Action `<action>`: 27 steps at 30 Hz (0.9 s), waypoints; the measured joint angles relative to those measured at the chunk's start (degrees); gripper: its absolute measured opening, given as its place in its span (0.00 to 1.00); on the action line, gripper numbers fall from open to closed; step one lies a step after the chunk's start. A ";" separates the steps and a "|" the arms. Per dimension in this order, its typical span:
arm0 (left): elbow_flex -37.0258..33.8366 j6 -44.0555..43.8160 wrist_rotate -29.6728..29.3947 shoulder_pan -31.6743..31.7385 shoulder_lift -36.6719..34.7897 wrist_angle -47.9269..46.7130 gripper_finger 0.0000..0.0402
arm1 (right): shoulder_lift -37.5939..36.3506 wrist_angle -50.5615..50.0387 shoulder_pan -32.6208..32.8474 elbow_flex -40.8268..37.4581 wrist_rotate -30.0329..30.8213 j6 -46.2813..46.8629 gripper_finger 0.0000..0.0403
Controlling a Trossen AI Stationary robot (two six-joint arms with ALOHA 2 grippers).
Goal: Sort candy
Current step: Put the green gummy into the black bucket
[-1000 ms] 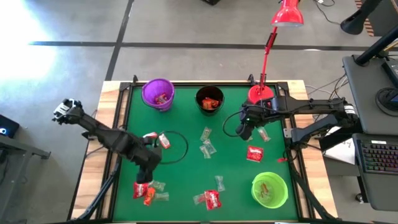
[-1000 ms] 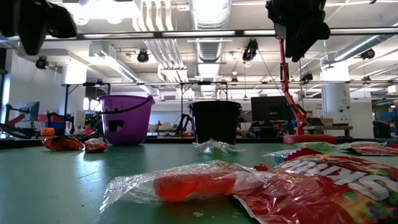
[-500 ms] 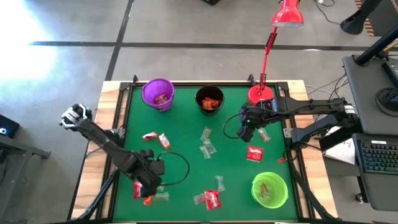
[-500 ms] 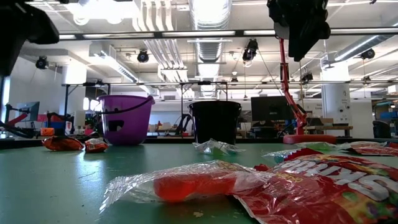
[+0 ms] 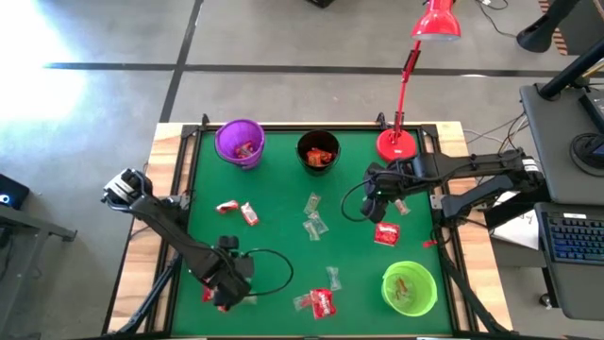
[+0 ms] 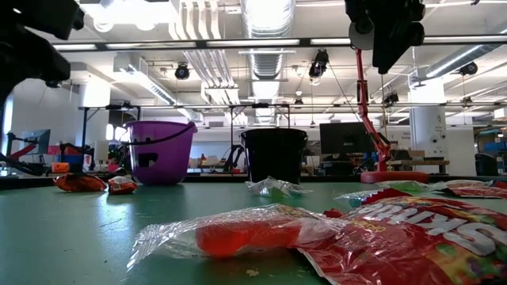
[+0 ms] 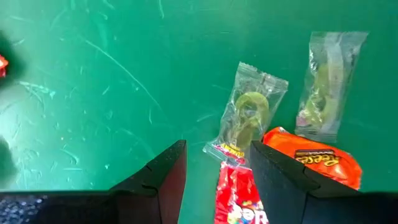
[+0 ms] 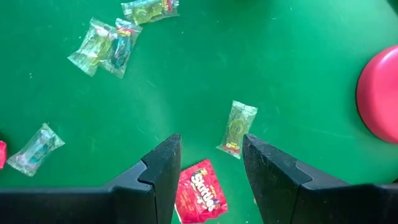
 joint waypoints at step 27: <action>-1.23 0.55 3.53 -0.04 7.71 9.12 0.40 | 0.00 0.00 0.08 0.00 0.00 1.48 0.41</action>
